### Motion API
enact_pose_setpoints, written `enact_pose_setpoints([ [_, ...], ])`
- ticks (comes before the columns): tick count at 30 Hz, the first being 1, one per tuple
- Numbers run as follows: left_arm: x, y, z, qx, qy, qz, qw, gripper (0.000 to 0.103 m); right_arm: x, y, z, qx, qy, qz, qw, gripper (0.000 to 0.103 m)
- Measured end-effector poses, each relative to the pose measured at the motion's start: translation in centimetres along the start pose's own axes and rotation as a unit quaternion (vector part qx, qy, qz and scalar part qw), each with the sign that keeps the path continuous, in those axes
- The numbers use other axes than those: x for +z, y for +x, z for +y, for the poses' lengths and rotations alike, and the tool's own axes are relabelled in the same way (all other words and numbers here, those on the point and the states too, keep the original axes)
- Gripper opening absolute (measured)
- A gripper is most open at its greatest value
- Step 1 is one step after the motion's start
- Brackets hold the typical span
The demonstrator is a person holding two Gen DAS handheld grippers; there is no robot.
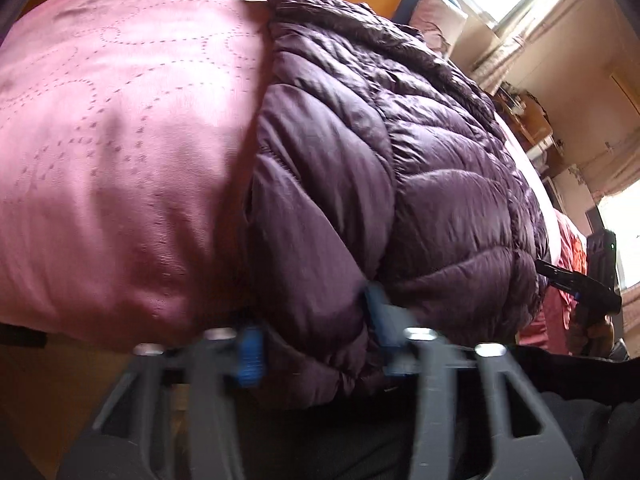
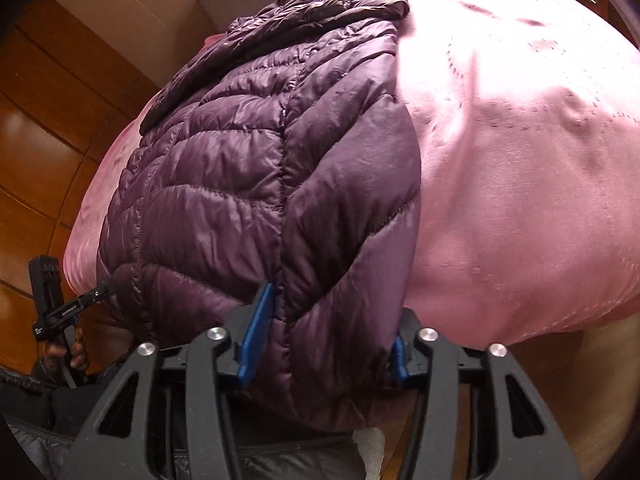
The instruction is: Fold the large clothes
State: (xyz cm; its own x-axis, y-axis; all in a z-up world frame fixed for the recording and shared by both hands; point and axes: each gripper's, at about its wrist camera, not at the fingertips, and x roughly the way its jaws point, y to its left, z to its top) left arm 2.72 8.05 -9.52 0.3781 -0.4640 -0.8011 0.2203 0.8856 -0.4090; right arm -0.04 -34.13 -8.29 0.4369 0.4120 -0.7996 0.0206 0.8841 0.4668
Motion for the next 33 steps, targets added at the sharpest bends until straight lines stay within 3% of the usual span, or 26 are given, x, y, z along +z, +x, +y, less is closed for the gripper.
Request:
enact_pose_setpoints([
  [2, 0.1, -0.3, -0.5, -0.014, 0.005, 0.0, 0.9999, 0.012, 0.4, -0.4, 0.7, 0.023, -0.006, 0.003, 1.0, 0.021],
  [5, 0.9, -1.4, -1.2, -0.039, 0.009, -0.012, 0.9991, 0.008, 1.4, -1.6, 2.1, 0.041, -0.021, -0.011, 0.999, 0.012],
  [14, 5.5, -6.6, -1.8, -0.151, -0.018, -0.095, 0.9838, 0.008, 7.0, -6.7, 3.5, 0.154, 0.002, -0.114, 0.981, 0.009],
  [17, 7.9, -7.2, -2.1, -0.169, -0.015, -0.116, 0.9786, 0.008, 9.6, -6.8, 3.2, 0.156, 0.008, -0.134, 0.979, 0.009],
  [21, 11.5, -6.4, -1.7, -0.175, -0.025, -0.131, 0.9756, 0.008, 13.9, -5.3, 2.3, 0.15, 0.029, -0.145, 0.978, 0.009],
  [29, 18.8, -2.3, 0.0, -0.144, -0.076, -0.127, 0.9785, 0.008, 20.8, -0.8, 0.6, 0.128, 0.075, -0.127, 0.981, 0.009],
  [33, 21.7, -0.1, 0.7, -0.123, -0.099, -0.109, 0.9814, 0.016, 22.6, 0.9, -0.2, 0.106, 0.093, -0.115, 0.983, 0.019],
])
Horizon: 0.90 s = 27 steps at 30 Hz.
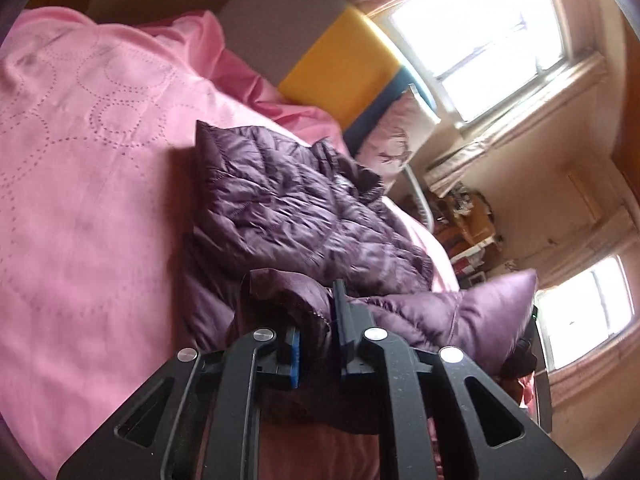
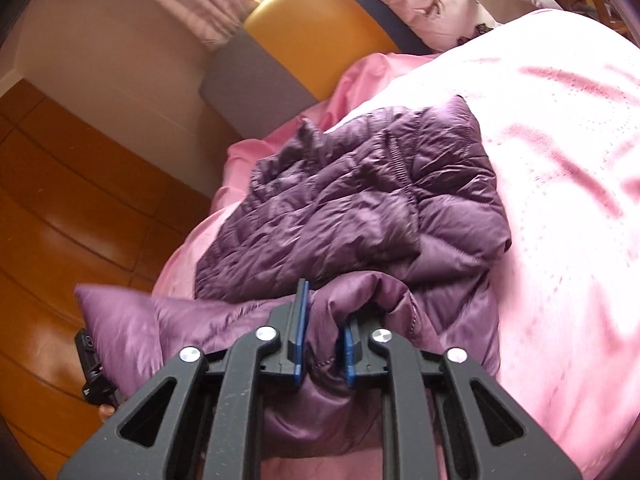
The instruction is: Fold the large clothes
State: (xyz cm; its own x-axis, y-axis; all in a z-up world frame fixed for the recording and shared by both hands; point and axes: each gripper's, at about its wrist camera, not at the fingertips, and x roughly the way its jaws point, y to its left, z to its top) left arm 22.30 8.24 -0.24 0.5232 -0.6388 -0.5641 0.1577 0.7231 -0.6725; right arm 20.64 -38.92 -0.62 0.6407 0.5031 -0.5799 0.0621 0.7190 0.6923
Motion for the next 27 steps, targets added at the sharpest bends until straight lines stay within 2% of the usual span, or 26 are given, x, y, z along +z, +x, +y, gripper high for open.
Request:
enact_pose_setpoints([
  [1, 0.4, 0.4, 0.2, 0.005, -0.006, 0.002, 1.0, 0.018, 0.2, 0.3, -0.2, -0.001, 0.004, 0.001, 1.0, 0.022],
  [3, 0.9, 0.6, 0.8, -0.003, -0.022, 0.005, 0.9997, 0.031, 0.8, 0.8, -1.0, 0.007, 0.022, 0.005, 1.0, 0.042],
  [4, 1.0, 0.5, 1.2, -0.014, -0.037, 0.005, 0.9992, 0.036, 1.0, 0.9, -1.4, 0.016, 0.033, 0.006, 0.999, 0.048],
  [6, 1.2, -0.2, 2.4, -0.044, -0.075, -0.005, 0.9962, 0.067, 1.3, 0.5, -1.9, 0.038, 0.05, -0.006, 0.998, 0.076],
  [8, 1.0, -1.4, 3.1, -0.05, -0.091, -0.036, 0.9939, 0.08, 1.4, 0.0, -2.0, 0.043, 0.052, -0.021, 0.997, 0.09],
  [9, 0.9, -2.0, 3.4, -0.044, -0.091, -0.047, 0.9937, 0.08, 1.2, -0.6, -2.0, 0.039, 0.05, -0.034, 0.997, 0.097],
  [11, 0.7, -2.5, 4.1, -0.043, -0.091, -0.05, 0.9936, 0.08, 0.9, -1.5, -2.1, 0.034, 0.044, -0.046, 0.997, 0.098],
  [14, -0.7, -2.4, 4.9, -0.012, -0.07, -0.045, 0.9964, 0.08, -0.7, -2.8, -2.5, 0.006, 0.021, -0.057, 0.998, 0.099],
  [16, -2.2, -1.1, 5.4, -0.007, -0.06, -0.016, 0.998, 0.08, -2.4, -2.7, -3.1, -0.028, 0.004, -0.045, 0.999, 0.099],
  [17, -2.8, -0.5, 5.5, -0.006, -0.057, -0.003, 0.9983, 0.077, -3.2, -2.3, -3.5, -0.043, -0.002, -0.036, 0.998, 0.099],
  [18, -3.5, 0.2, 5.4, -0.003, -0.047, 0.012, 0.9988, 0.066, -3.7, -1.9, -3.8, -0.051, -0.006, -0.03, 0.998, 0.094],
  [19, -4.0, 0.9, 5.2, -0.001, -0.038, 0.023, 0.999, 0.062, -4.5, -1.2, -3.9, -0.064, -0.016, -0.018, 0.998, 0.087],
  [21, -4.9, 1.8, 4.5, 0.014, -0.017, 0.033, 0.9992, 0.042, -5.5, -0.3, -3.7, -0.084, -0.034, -0.007, 0.996, 0.057],
  [22, -5.1, 2.0, 4.3, 0.02, -0.009, 0.033, 0.9992, 0.037, -5.8, -0.1, -3.6, -0.092, -0.039, -0.008, 0.995, 0.053],
  [24, -5.4, 1.8, 4.0, 0.03, 0.002, 0.033, 0.999, 0.021, -6.3, 0.0, -3.3, -0.096, -0.039, -0.008, 0.995, 0.036],
  [27, -5.6, 1.2, 3.7, 0.032, 0.015, 0.032, 0.9989, 0.014, -6.8, -1.1, -3.2, -0.086, -0.033, -0.013, 0.996, 0.023],
])
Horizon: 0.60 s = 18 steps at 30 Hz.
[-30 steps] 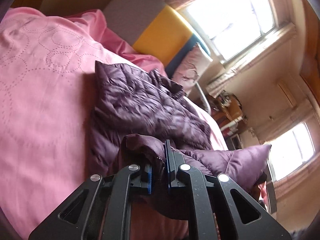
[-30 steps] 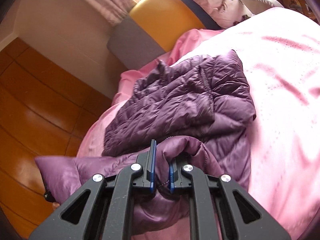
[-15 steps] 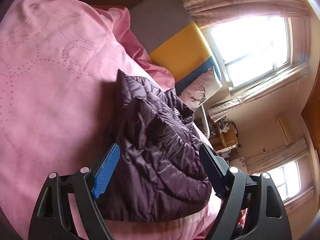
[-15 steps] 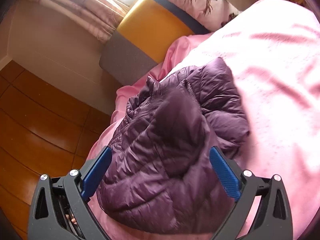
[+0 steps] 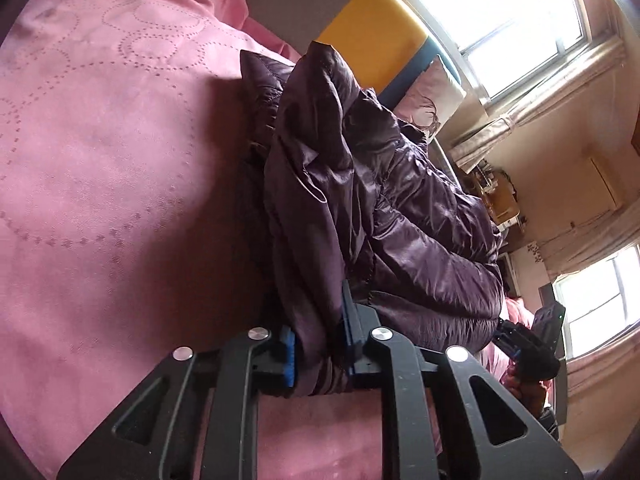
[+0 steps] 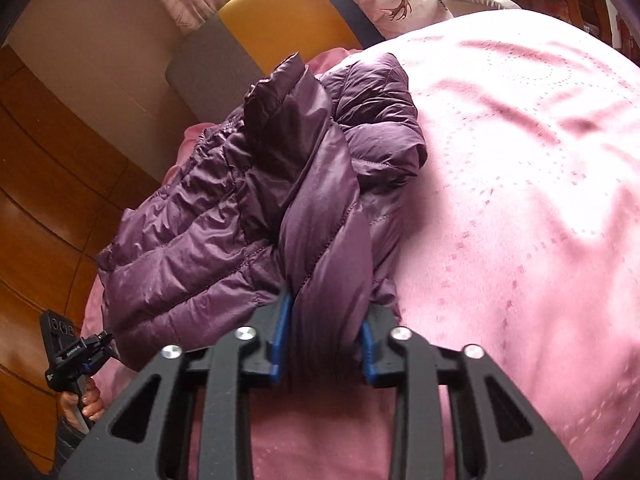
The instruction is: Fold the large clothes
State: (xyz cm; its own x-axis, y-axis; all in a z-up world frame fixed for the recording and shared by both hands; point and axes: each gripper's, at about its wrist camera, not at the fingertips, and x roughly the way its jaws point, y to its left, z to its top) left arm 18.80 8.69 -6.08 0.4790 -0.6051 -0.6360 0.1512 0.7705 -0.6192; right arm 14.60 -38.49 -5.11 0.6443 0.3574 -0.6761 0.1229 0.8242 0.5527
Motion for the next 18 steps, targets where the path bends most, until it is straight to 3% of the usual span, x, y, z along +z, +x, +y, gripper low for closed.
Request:
enact_pose_setpoints([
  [7, -2.4, -1.9, -0.6, -0.004, 0.017, 0.011, 0.9998, 0.012, -3.0, -3.7, 0.1, 0.018, -0.012, 0.012, 1.0, 0.019],
  [18, -11.0, -7.8, -0.6, -0.011, 0.003, 0.033, 0.9994, 0.013, -9.5, -9.2, 0.2, 0.006, -0.057, 0.081, 0.995, 0.019],
])
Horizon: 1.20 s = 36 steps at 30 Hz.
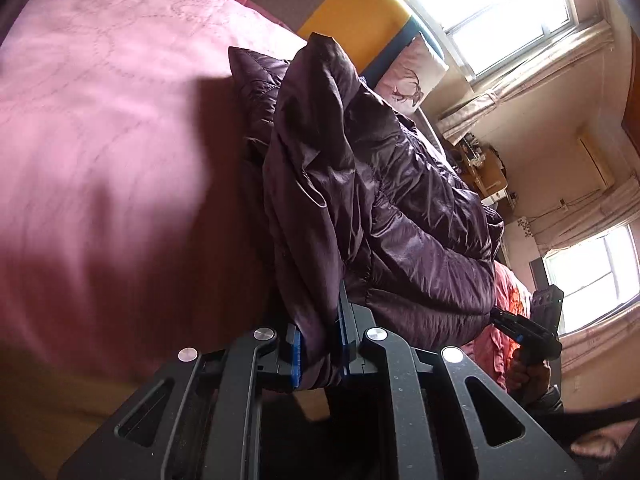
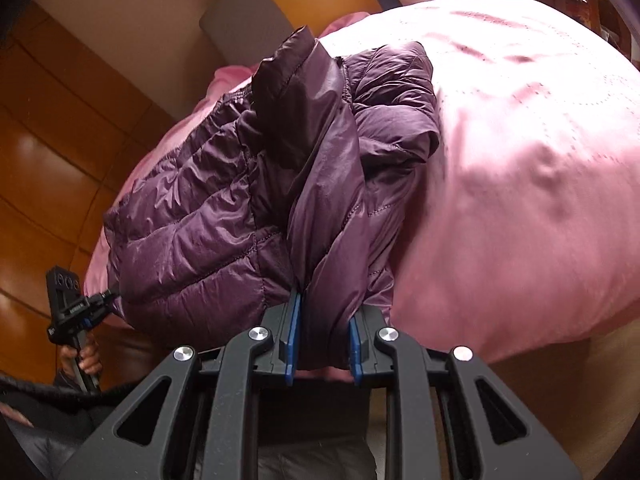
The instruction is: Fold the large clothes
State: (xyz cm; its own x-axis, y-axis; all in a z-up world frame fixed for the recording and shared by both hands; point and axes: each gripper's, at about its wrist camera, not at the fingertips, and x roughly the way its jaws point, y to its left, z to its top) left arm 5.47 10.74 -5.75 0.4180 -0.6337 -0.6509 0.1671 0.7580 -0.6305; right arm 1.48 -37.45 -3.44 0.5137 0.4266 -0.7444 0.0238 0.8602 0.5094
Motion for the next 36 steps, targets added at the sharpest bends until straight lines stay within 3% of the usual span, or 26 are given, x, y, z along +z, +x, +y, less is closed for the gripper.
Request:
enact_pose_setpoints([
  [1, 0.0, -0.2, 0.0, 0.005, -0.002, -0.001, 1.0, 0.015, 0.1, -0.2, 0.2, -0.002, -0.007, 0.001, 1.0, 0.019],
  [2, -0.1, -0.4, 0.1, 0.011, -0.005, -0.003, 0.9999, 0.019, 0.5, -0.3, 0.5, -0.008, -0.016, -0.002, 1.0, 0.026],
  [4, 0.5, -1.3, -0.4, 0.027, 0.002, -0.022, 0.9994, 0.049, 2.2, -0.2, 1.1, -0.02, -0.029, -0.021, 0.999, 0.043],
  [5, 0.8, -1.9, -0.7, 0.029, 0.007, -0.04, 0.9988, 0.074, 2.1, -0.8, 1.5, -0.021, -0.033, -0.032, 0.999, 0.053],
  [6, 1.1, -2.8, -1.1, 0.031, 0.016, -0.066, 0.9972, 0.079, 2.8, -1.0, 1.9, -0.029, -0.043, -0.048, 0.998, 0.06],
  [7, 1.7, -3.3, -1.5, 0.032, 0.029, -0.085, 0.9954, 0.079, 3.2, -1.1, 2.3, -0.039, -0.052, -0.058, 0.996, 0.062],
  [13, 4.5, -1.4, -1.5, 0.054, 0.052, -0.105, 0.9917, 0.079, 7.7, 1.3, 3.5, -0.081, -0.082, -0.103, 0.988, 0.066],
  [14, 5.1, -0.7, -1.5, 0.057, 0.052, -0.103, 0.9917, 0.078, 8.1, 1.8, 3.7, -0.084, -0.086, -0.106, 0.987, 0.066],
  [16, 5.8, 0.4, -1.5, 0.057, 0.054, -0.093, 0.9925, 0.066, 9.4, 3.3, 4.6, -0.097, -0.101, -0.109, 0.984, 0.065],
  [17, 5.6, 0.4, -1.3, 0.058, 0.058, -0.09, 0.9926, 0.053, 9.7, 3.8, 4.8, -0.101, -0.108, -0.108, 0.983, 0.06],
  [18, 5.9, 0.8, -1.7, 0.06, 0.068, -0.086, 0.9922, 0.035, 10.1, 4.3, 5.1, -0.102, -0.116, -0.104, 0.983, 0.051],
  [19, 6.0, 1.0, -2.1, 0.068, 0.078, -0.085, 0.9909, 0.027, 10.2, 4.5, 5.3, -0.103, -0.122, -0.102, 0.982, 0.047],
  [20, 6.0, 1.0, -2.6, 0.081, 0.092, -0.087, 0.9886, 0.011, 10.1, 4.4, 5.3, -0.106, -0.129, -0.101, 0.981, 0.034],
  [21, 5.8, 0.9, -2.9, 0.092, 0.109, -0.09, 0.9857, 0.007, 10.0, 4.3, 5.6, -0.109, -0.136, -0.097, 0.98, 0.023],
  [24, 5.9, 0.1, -3.2, 0.107, 0.126, -0.101, 0.9812, 0.003, 9.4, 3.0, 6.0, -0.118, -0.144, -0.104, 0.977, 0.015],
  [29, 6.4, -1.7, -4.3, 0.107, 0.141, -0.123, 0.9764, 0.002, 9.3, -0.4, 7.2, -0.107, -0.146, -0.137, 0.974, 0.013],
  [36, 10.6, -1.9, -5.3, 0.108, 0.128, -0.165, 0.972, 0.002, 13.4, -1.1, 7.1, -0.087, -0.105, -0.169, 0.976, 0.012],
])
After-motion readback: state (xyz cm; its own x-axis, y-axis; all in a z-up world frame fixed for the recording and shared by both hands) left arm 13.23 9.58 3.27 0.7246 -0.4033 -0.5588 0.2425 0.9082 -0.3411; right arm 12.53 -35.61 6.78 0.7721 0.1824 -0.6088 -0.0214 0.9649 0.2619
